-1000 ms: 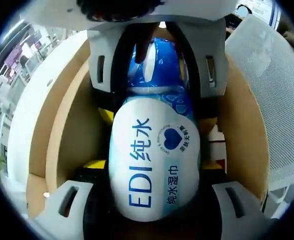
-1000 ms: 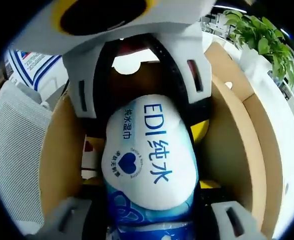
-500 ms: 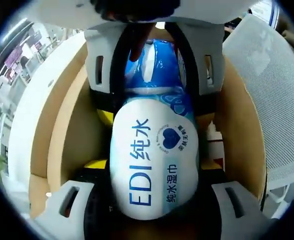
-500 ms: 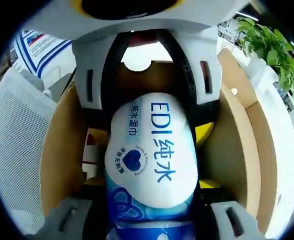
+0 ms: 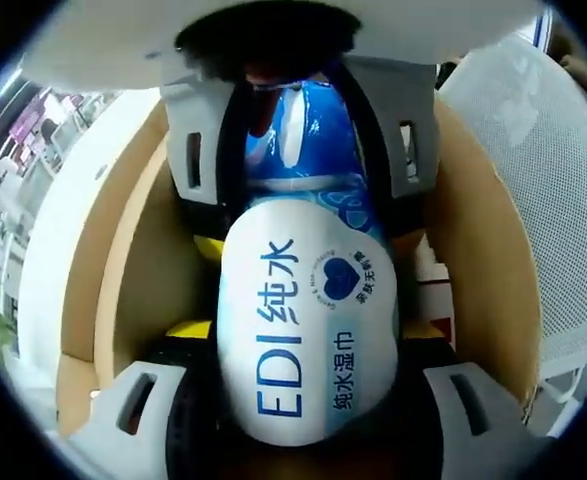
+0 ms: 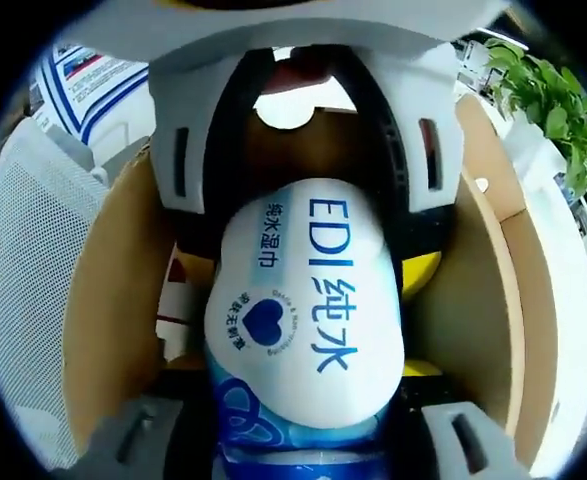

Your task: Operate the shoe box by opening the lid, removing the specified soft item, and placing it in the target area until the item is outside and the box remains undamaged.

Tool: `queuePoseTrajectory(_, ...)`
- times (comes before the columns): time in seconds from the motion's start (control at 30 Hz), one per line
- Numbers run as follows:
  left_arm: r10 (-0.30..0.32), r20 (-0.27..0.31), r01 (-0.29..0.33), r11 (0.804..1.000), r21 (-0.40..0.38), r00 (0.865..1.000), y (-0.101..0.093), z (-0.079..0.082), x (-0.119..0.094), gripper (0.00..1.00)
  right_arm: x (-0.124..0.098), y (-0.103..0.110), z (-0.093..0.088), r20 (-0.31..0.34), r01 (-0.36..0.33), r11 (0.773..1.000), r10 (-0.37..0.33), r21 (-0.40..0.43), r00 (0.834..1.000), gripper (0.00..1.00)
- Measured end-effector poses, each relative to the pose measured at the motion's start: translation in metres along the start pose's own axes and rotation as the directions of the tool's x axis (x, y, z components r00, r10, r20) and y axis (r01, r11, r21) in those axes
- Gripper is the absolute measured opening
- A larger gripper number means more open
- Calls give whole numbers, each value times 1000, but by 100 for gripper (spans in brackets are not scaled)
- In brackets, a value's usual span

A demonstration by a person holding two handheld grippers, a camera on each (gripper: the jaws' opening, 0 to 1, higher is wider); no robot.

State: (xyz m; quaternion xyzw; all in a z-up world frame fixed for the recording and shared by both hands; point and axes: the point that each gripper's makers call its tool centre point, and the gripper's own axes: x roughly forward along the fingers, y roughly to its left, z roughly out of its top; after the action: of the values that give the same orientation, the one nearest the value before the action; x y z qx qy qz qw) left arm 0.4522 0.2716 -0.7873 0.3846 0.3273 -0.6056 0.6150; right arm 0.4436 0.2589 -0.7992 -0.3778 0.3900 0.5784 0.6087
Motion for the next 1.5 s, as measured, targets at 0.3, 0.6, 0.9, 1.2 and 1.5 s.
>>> queuePoseTrajectory(0.3, 40, -7, -39, 997, 70, 999, -2, 4, -4, 66, -3, 0, 3, 54, 22, 1000, -22, -17, 998, 60)
queuePoseTrajectory(0.6, 15, -14, -14, 998, 61, 1000, -6, 6, -12, 63, -15, 4, 11, 71, 72, 996, -68, -59, 995, 57)
queuePoseTrajectory(0.9, 36, -30, -33, 994, 101, 999, -9, 13, -23, 60, -28, 7, 17, 81, 80, 995, -75, -59, 994, 55)
queuePoseTrajectory(1.2, 44, -23, -42, 995, 88, 999, -15, 21, -35, 59, -43, 13, 23, 86, 94, 992, -87, -81, 992, 54)
queuePoseTrajectory(1.5, 74, -4, -73, 992, 99, 997, -10, 41, -50, 59, -67, 9, 23, 90, 118, 988, -110, -96, 990, 54)
